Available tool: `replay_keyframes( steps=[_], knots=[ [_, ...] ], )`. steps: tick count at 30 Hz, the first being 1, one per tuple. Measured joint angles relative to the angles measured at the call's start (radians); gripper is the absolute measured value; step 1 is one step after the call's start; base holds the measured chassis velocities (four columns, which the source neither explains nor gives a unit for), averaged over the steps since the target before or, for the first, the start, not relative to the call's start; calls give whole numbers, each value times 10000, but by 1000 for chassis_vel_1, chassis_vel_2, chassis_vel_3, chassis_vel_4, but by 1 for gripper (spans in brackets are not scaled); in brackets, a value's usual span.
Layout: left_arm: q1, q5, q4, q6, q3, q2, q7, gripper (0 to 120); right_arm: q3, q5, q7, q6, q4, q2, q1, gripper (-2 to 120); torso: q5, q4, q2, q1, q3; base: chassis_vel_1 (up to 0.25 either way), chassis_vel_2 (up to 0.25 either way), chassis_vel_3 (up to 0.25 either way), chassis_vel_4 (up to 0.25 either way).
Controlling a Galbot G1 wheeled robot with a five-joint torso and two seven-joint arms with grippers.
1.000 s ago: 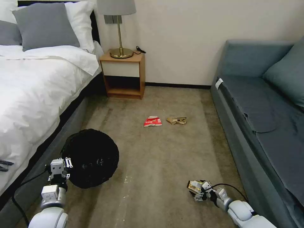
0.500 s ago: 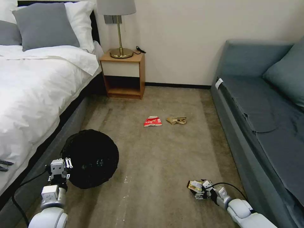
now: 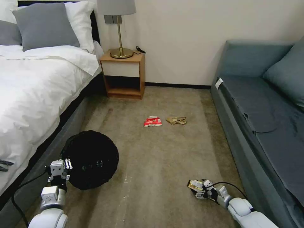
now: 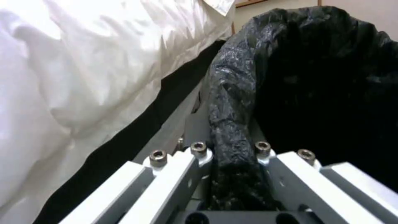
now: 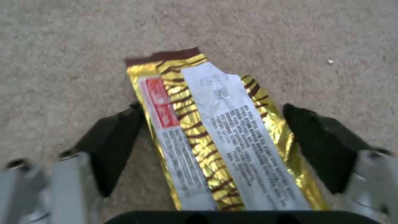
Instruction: Pick up the trash bin, then pick up the garbage on the floor and place it into the trash bin.
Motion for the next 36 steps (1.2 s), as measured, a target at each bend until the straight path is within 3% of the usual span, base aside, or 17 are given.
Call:
replay_keyframes(
  steps=[5,8,24,36],
  knots=[
    [-3,0,-12,-4,0,0,0,4,20,5,-27,12,48,-3,-47,71,1,0,0,0,0,0,0,0,0],
    [-4,2,-29,-8,8,-2,0,4,49,8,-46,13,99,-6,-86,57,4,1,1,0,1,0,0,0,0],
    [186,31,-162,-161,-12,26,4,4,279,-6,-156,-29,261,-52,-314,2,0,-1,0,0,1,0,0,0,0],
    [456,12,-270,-342,-93,21,-5,4,466,6,-260,-44,609,-38,-500,0,1,0,0,0,0,0,0,0,0]
  ],
)
